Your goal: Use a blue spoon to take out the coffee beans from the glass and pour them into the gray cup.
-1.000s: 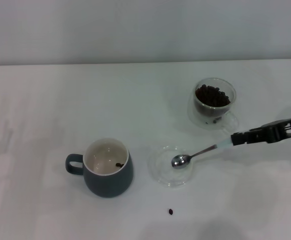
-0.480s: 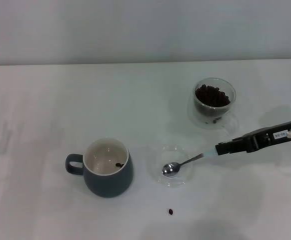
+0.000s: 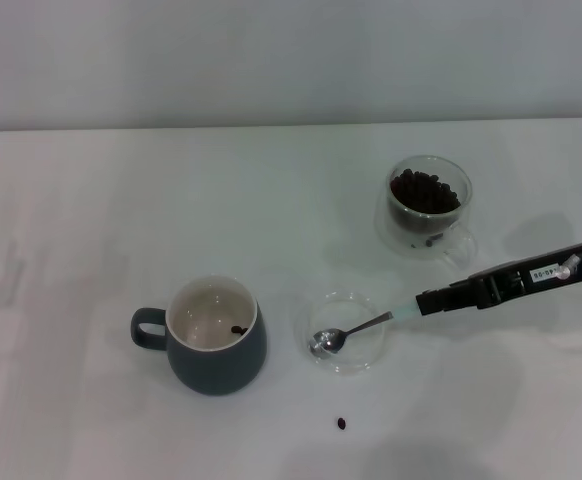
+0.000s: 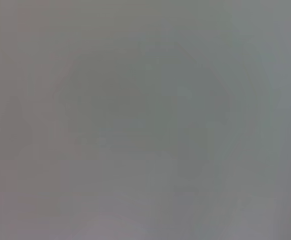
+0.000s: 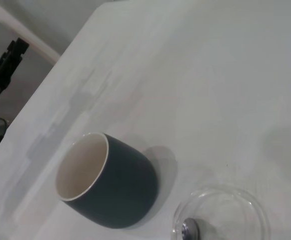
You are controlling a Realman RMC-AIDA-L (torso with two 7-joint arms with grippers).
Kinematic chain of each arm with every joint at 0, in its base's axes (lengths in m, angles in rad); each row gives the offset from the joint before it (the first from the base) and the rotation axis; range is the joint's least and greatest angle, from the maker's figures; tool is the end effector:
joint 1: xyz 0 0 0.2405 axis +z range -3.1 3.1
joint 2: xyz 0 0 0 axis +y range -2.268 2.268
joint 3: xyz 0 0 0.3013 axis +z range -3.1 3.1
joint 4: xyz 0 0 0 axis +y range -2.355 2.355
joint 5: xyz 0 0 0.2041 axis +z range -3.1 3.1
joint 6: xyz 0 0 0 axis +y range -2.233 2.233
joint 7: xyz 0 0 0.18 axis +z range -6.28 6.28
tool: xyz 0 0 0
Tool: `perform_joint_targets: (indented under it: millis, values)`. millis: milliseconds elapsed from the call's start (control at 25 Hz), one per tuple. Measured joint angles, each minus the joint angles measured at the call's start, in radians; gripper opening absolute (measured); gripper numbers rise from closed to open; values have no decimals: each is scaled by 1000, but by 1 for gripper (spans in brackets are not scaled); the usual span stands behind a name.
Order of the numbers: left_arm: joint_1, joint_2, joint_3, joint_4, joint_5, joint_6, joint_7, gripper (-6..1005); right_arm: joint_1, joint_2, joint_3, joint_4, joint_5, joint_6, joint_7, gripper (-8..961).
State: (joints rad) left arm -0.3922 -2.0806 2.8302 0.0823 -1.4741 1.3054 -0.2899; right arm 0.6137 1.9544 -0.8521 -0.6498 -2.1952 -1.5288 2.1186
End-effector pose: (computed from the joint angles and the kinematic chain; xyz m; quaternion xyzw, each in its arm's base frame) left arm -0.3845 0.3495 -0.0129 -0.6332 -0.2830 -0.3423 0.6339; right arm 0.3052 0.3733 -0.0339 -0.8661 0.4892 0.0873 0.0537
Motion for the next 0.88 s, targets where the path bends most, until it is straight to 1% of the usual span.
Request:
perform_joint_targets:
  millis: [600, 840, 880]
  values:
    - [7, 1, 0, 0, 0, 0, 0, 803, -1, -2, -4, 1, -6, 40, -7, 171]
    - [7, 1, 0, 1, 0, 0, 0, 802, -9, -1, 2, -12, -14, 65, -16, 291]
    - [7, 1, 0, 1, 0, 0, 0, 802, -12, -2, 4, -17, -9, 71, -28, 296]
